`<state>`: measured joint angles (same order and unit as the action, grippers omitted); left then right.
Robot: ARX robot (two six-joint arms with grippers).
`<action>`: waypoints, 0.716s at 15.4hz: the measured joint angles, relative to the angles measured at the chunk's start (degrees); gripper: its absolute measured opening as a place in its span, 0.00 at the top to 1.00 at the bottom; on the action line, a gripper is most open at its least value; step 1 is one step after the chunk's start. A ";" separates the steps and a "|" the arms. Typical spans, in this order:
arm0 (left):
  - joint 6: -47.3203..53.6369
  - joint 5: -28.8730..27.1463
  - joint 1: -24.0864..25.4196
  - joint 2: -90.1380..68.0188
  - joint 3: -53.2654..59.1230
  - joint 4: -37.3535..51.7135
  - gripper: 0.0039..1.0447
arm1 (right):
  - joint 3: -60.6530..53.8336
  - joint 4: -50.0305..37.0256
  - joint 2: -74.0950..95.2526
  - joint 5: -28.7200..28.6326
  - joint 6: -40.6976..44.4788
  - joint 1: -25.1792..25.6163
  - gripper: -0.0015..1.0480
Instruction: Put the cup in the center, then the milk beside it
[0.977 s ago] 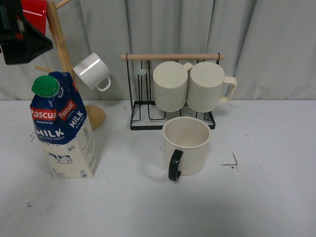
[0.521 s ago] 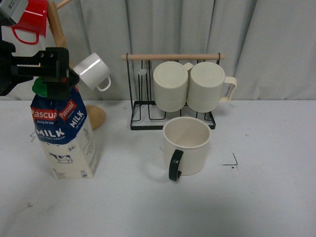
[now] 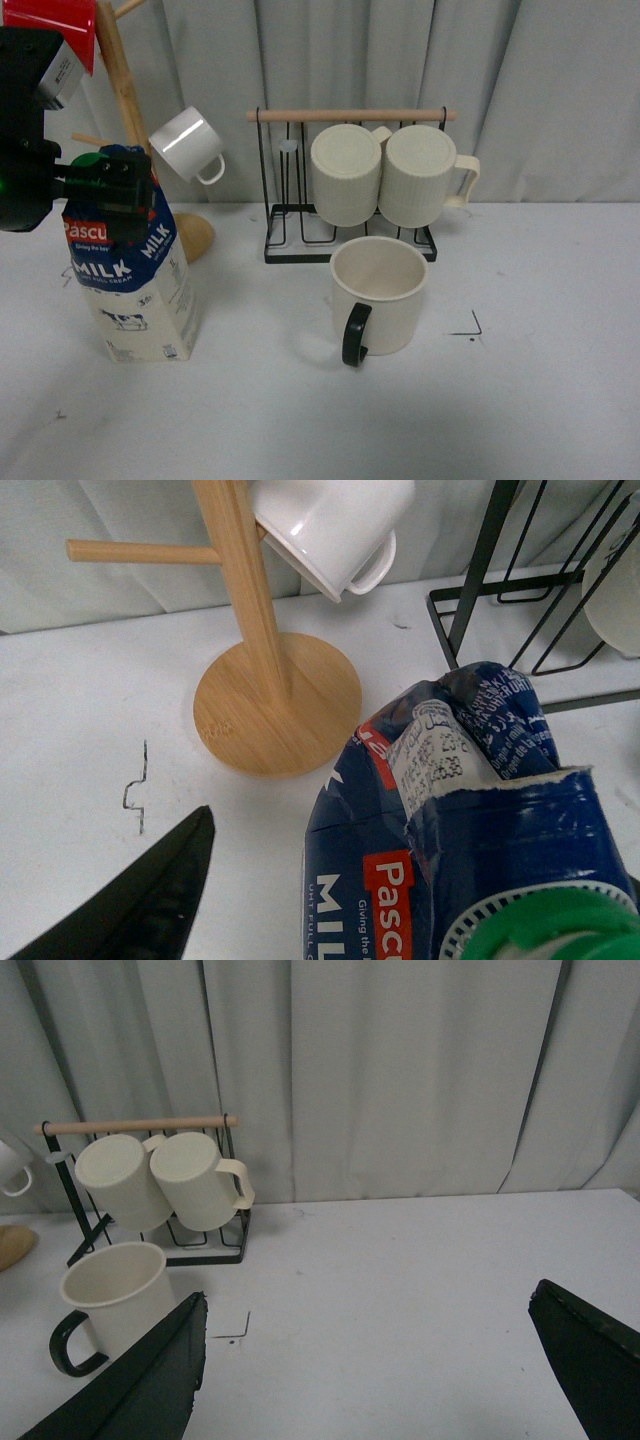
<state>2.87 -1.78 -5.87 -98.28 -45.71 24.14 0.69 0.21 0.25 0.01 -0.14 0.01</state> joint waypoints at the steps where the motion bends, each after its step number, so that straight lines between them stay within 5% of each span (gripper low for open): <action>1: 0.00 -0.24 -0.33 -0.17 0.00 0.39 0.25 | 0.00 0.00 0.00 0.00 0.00 0.00 0.06; 6: -1.40 -0.44 -1.27 -0.26 -1.01 -1.22 0.76 | 0.00 -0.02 0.00 0.00 0.00 0.00 0.06; 11: -4.31 -2.95 -5.53 1.73 -1.66 -4.33 0.82 | 0.00 0.00 0.00 0.00 0.00 0.00 0.06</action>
<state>-1.43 -4.73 -11.40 -96.55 -47.37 19.81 0.69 0.21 0.25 0.01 -0.14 0.01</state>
